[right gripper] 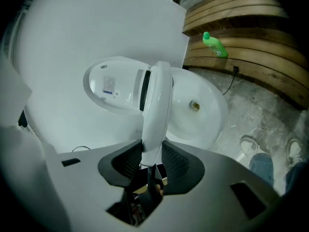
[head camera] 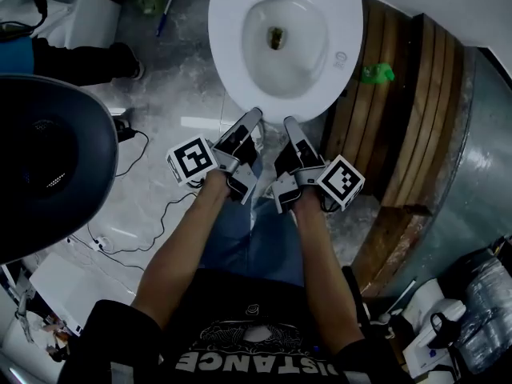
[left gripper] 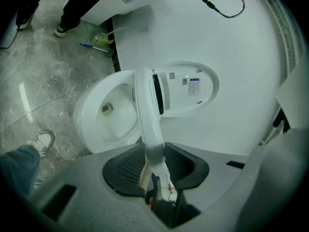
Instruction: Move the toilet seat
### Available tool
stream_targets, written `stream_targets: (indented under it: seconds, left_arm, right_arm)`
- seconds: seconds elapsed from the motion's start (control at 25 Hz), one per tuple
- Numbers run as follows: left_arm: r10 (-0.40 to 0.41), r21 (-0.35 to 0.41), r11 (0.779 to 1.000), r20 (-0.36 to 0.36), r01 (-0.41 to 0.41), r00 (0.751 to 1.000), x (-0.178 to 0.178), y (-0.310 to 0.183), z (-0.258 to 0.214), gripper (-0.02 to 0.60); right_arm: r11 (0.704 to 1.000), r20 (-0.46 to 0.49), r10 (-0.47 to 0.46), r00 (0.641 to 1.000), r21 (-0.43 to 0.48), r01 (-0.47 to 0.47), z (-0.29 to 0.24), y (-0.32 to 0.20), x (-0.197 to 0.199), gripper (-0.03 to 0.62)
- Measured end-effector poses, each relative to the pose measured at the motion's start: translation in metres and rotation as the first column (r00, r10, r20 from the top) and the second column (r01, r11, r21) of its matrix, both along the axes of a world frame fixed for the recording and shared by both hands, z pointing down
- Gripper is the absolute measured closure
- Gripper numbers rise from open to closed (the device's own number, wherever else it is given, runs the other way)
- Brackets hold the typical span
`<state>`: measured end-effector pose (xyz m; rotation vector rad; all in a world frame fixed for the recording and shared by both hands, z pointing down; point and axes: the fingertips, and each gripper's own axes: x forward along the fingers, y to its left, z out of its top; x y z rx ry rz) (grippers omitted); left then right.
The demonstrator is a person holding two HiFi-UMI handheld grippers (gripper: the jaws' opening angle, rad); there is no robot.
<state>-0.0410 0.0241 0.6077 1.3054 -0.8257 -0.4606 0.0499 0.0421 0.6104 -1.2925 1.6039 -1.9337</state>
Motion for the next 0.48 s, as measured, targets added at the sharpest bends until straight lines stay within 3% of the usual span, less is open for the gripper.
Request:
stream_targets:
  seconds: [0.48]
  left_arm:
    - [0.024, 0.027, 0.999, -0.015, -0.024, 1.000, -0.006, -0.021, -0.087, 0.449]
  right_arm:
    - [0.999, 0.020, 0.013, 1.000, 0.047, -0.014, -0.096, -0.024, -0.008, 0.462]
